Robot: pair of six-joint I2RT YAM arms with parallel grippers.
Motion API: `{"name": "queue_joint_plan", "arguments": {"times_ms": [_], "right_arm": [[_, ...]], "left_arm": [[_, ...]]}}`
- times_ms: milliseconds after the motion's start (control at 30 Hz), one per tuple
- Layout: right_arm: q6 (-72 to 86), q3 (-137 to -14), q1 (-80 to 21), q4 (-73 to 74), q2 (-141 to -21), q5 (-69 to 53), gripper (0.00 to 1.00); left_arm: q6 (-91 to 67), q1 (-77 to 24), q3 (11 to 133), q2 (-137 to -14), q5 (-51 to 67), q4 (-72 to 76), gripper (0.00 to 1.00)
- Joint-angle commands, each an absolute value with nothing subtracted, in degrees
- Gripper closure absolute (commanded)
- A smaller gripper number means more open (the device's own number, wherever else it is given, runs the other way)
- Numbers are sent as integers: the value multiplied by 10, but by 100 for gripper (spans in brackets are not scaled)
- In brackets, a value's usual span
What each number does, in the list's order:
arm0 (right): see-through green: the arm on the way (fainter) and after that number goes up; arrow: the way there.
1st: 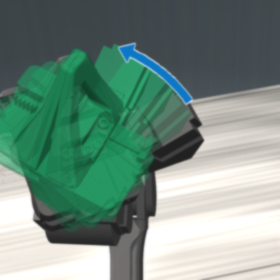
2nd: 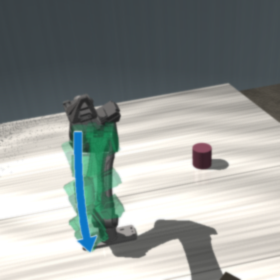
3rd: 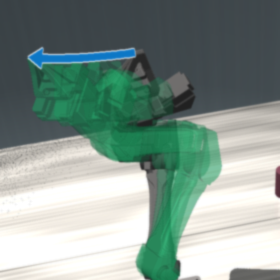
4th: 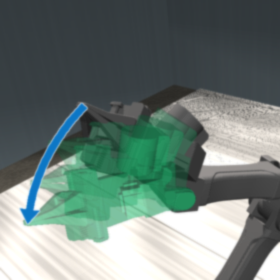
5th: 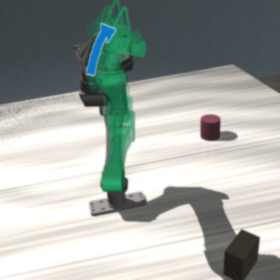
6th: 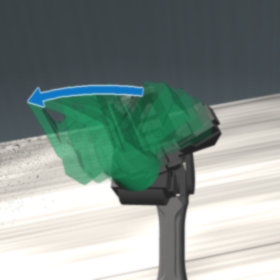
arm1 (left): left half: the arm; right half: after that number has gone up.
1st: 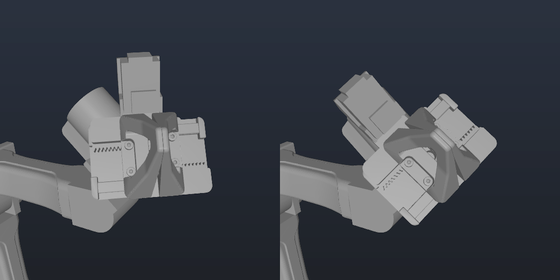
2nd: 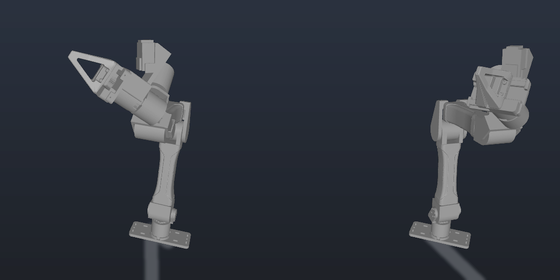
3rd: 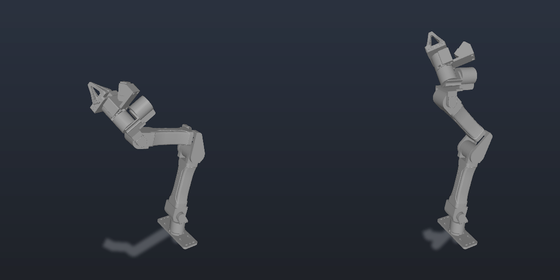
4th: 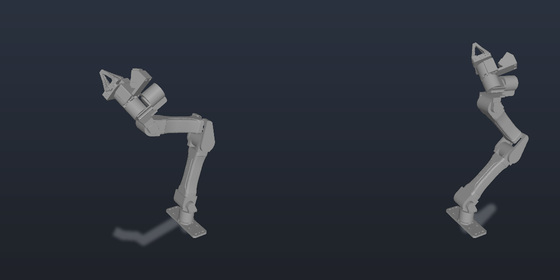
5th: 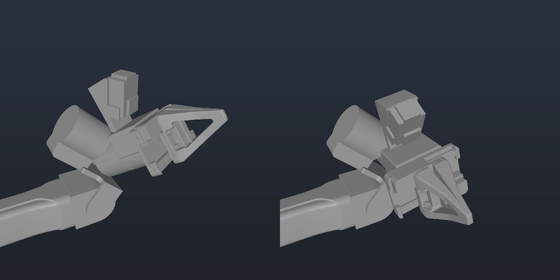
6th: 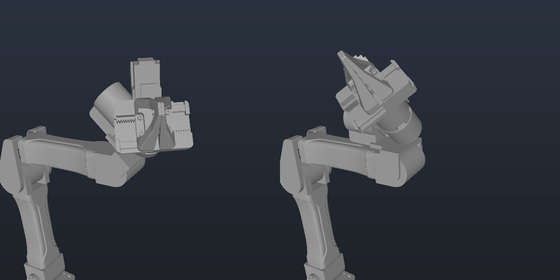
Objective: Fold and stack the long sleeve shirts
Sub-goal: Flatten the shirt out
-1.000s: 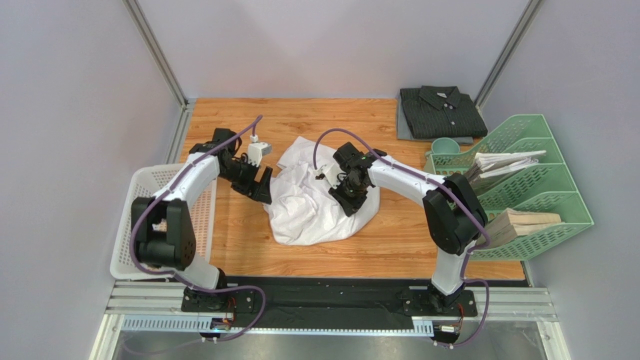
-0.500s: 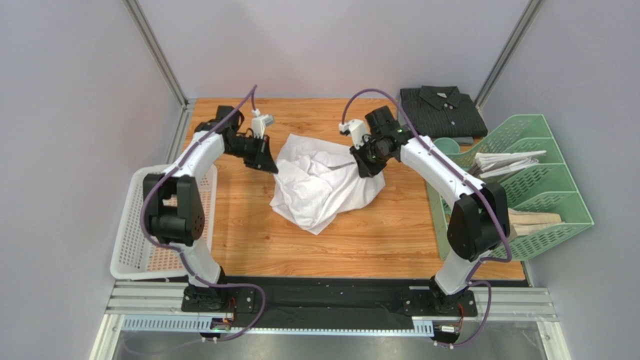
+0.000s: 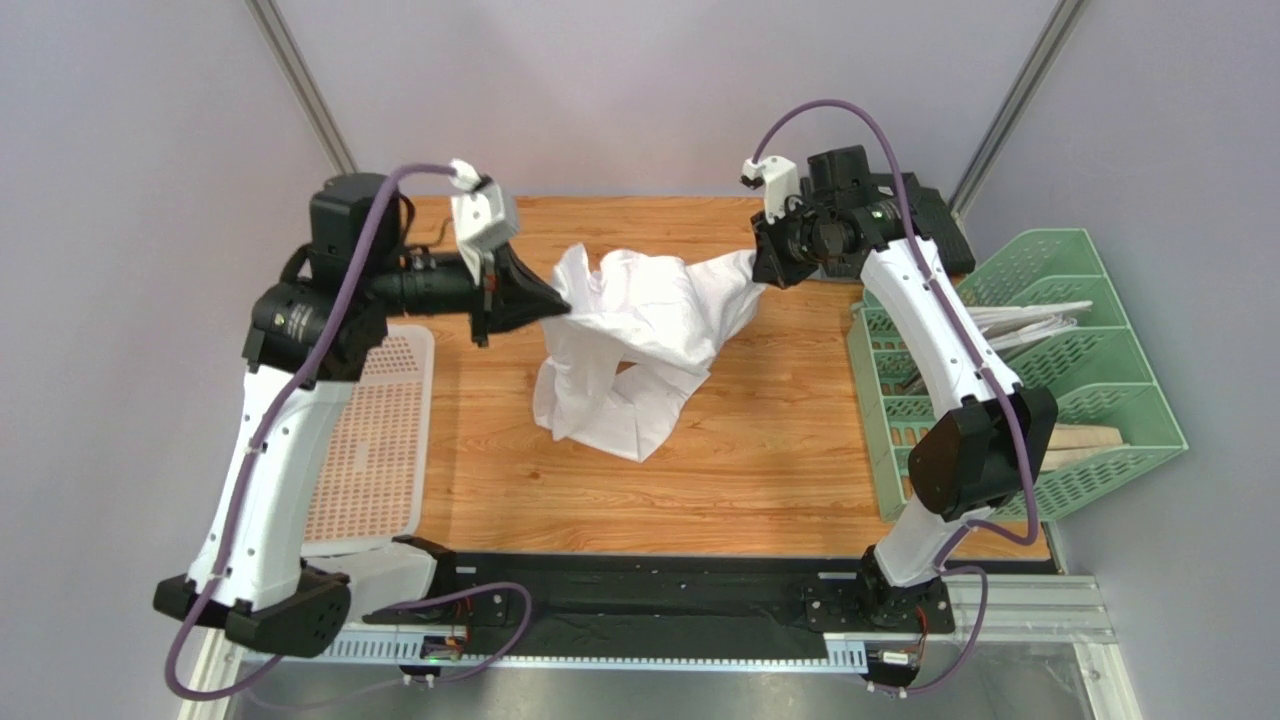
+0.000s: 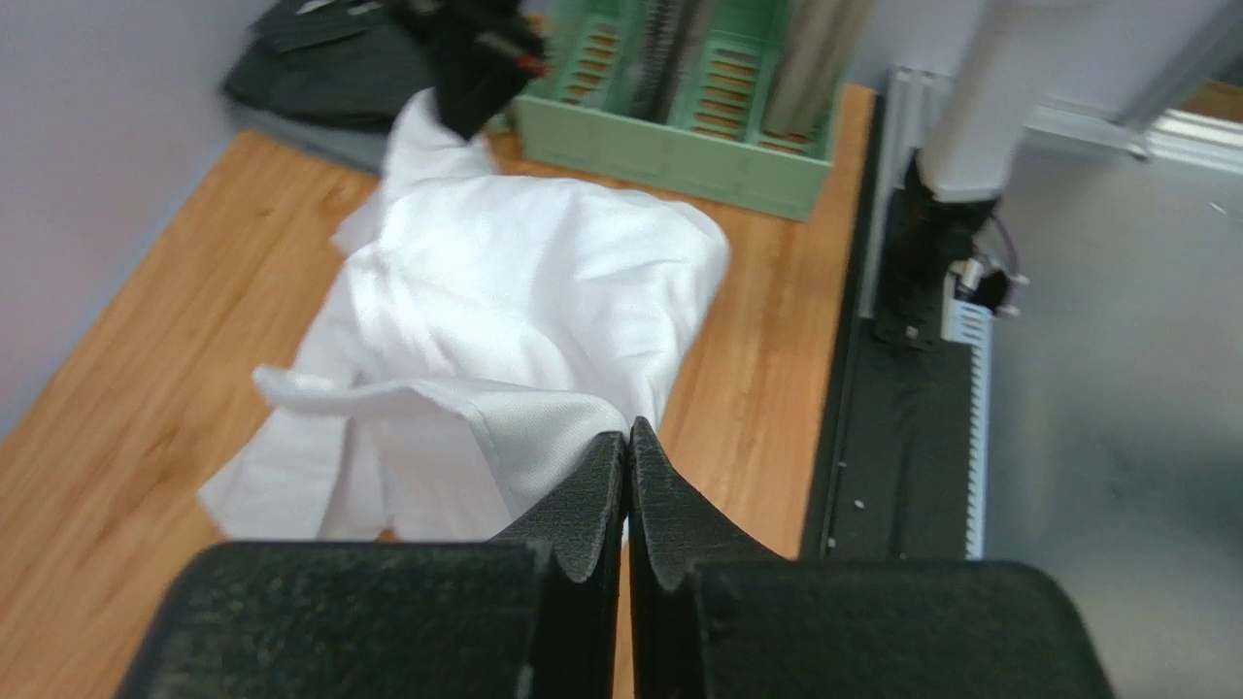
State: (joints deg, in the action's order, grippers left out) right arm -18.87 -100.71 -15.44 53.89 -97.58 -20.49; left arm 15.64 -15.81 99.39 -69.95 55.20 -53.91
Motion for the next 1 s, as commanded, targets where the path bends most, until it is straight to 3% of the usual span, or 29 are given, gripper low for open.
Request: {"name": "queue_joint_plan", "arguments": {"times_ms": [0, 33, 133, 333, 467, 533, 667, 767, 900, 933, 967], "right_arm": [[-177, -970, -135, 537, -944, -258, 100], [-174, -964, -134, 534, -941, -263, 100], [-171, -938, -127, 520, -923, -265, 100], [-176, -929, -126, 527, -893, -290, 100], [-222, -889, -127, 548, -867, -287, 100], [-251, -852, -126, 543, -849, -275, 100], [-276, -823, -126, 525, -845, -237, 100], [-274, -828, -126, 521, -858, -243, 100], [-274, -836, -126, 525, -867, -239, 100], [-276, -836, -126, 526, -868, -235, 100], [-278, -836, -126, 526, -866, -232, 100]], "left_arm": [[225, -297, 911, -692, 515, -591, 100], [236, -361, 894, -687, 497, -597, 100], [269, -432, 841, -690, 468, -614, 100], [346, -504, 720, -714, 390, -657, 99], [349, -488, 668, -703, 353, -650, 77], [327, -423, 648, -669, 360, -583, 62], [303, -315, 649, -709, 347, -528, 55], [293, -280, 660, -779, 293, -484, 36], [324, -279, 663, -867, 267, -442, 32], [331, -279, 662, -880, 259, -441, 25], [341, -279, 661, -894, 252, -441, 4]]}}
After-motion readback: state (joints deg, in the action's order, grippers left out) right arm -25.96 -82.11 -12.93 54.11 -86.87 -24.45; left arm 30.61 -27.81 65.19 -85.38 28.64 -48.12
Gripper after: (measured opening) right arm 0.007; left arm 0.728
